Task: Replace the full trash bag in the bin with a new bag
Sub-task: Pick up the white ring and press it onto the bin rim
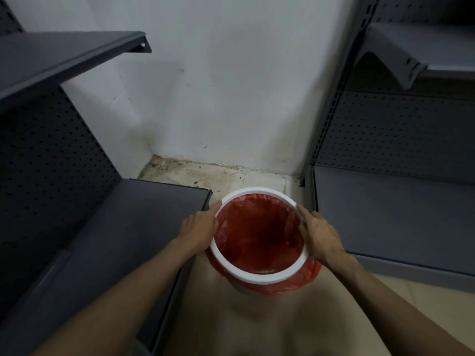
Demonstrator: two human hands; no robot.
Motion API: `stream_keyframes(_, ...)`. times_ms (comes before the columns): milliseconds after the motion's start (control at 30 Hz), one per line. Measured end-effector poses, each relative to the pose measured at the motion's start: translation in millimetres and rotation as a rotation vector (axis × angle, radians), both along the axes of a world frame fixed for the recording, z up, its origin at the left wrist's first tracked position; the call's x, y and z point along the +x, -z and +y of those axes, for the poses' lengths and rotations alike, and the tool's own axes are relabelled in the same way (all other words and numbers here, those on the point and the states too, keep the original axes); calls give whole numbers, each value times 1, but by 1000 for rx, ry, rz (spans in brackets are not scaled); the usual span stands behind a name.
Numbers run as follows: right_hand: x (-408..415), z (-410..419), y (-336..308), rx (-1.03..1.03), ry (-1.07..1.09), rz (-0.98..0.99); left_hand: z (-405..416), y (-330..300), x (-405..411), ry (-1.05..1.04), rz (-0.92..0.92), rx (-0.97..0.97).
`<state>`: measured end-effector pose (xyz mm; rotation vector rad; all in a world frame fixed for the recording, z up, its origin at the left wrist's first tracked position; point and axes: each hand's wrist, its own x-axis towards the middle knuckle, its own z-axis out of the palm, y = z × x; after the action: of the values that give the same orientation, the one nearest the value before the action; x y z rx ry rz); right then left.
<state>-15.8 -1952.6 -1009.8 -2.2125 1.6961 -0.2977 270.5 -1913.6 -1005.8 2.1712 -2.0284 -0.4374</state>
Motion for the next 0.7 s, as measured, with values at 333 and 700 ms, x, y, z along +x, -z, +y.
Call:
stream_keyframes(333, 1, -10, 3, 70, -41, 38, -17, -2, 1, 7, -18, 165)
stream_keyframes(700, -5, 1, -5, 68, -30, 26, -2, -9, 3, 50, -9, 121)
